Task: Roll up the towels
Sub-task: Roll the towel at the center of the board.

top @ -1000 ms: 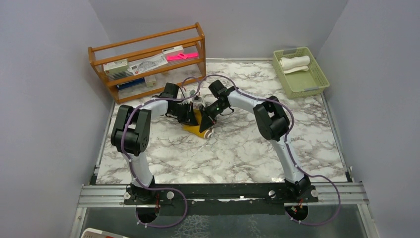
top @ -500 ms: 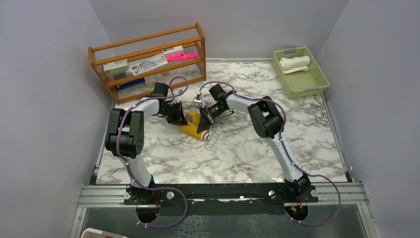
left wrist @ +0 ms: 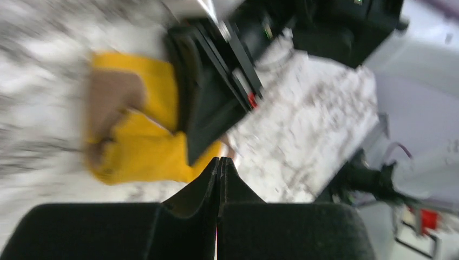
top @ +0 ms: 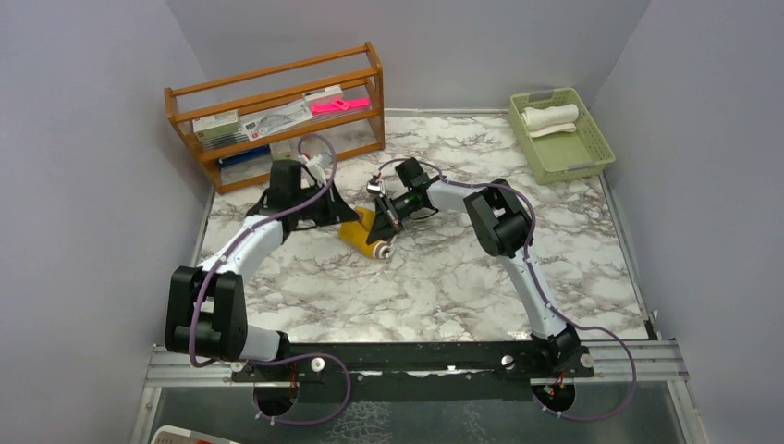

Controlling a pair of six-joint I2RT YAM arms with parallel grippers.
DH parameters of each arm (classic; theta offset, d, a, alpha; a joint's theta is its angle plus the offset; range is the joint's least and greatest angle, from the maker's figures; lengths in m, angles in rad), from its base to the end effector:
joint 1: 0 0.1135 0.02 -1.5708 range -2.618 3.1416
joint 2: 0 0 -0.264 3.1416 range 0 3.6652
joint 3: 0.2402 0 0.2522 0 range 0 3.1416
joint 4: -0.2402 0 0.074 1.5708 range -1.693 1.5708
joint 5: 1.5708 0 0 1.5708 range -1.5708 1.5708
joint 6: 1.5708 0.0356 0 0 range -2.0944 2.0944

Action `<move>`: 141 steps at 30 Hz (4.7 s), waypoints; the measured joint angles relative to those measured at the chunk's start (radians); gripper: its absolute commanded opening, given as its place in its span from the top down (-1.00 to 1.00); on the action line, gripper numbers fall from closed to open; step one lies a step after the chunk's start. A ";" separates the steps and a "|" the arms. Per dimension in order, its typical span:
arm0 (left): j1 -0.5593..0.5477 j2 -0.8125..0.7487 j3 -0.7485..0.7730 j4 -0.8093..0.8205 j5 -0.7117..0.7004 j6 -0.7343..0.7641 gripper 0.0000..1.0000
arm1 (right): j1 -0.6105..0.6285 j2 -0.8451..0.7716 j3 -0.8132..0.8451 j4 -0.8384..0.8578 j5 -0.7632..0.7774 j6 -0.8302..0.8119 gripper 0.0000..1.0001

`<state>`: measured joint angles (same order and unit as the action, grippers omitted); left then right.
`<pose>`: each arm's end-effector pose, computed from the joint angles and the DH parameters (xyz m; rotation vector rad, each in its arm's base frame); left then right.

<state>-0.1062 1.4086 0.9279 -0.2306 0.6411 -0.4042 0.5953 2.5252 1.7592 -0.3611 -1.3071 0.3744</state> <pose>0.2960 -0.0530 0.2470 0.0046 2.3047 -0.9956 0.3859 0.3028 0.0643 0.6373 -2.2039 -1.7694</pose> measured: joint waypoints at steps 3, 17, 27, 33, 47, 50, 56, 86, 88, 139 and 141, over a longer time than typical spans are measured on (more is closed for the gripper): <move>-0.079 -0.013 -0.160 0.183 0.077 -0.140 1.00 | 0.000 0.000 0.008 0.002 0.012 0.022 0.99; -0.079 0.142 -0.299 0.602 0.024 -0.369 1.00 | -0.001 -0.029 -0.042 -0.021 0.039 0.041 0.99; -0.061 0.156 -0.351 0.676 0.005 -0.394 1.00 | -0.002 -0.033 -0.049 -0.042 0.042 0.043 0.99; -0.051 0.115 -0.391 0.678 0.031 -0.425 1.00 | -0.002 -0.031 -0.039 -0.065 0.047 0.043 0.99; -0.050 0.206 -0.416 0.775 0.041 -0.441 1.00 | -0.002 -0.026 -0.029 -0.088 0.053 0.041 0.98; -0.050 0.247 -0.416 0.827 0.035 -0.442 1.00 | -0.002 -0.029 -0.025 -0.101 0.065 0.040 0.65; -0.053 0.320 -0.411 0.922 0.029 -0.438 1.00 | 0.002 -0.074 -0.011 -0.167 0.151 0.025 0.16; -0.059 0.374 -0.433 1.049 0.016 -0.394 1.00 | 0.290 -0.901 -0.928 0.694 1.085 -0.851 -0.45; -0.059 0.378 -0.429 1.049 0.017 -0.394 1.00 | 0.359 -0.874 -0.972 0.756 1.135 -0.977 -0.44; 0.079 0.110 -0.380 0.698 0.007 -0.405 0.68 | 0.394 -0.655 -0.808 0.715 1.278 -0.941 0.98; 0.124 0.035 -0.328 0.591 -0.019 -0.380 0.65 | 0.353 -0.671 -0.797 0.674 1.223 -0.843 0.99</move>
<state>0.0174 1.4433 0.5995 0.3603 0.6220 -0.7837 0.9482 1.8538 0.9627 0.3126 -0.0841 -0.4686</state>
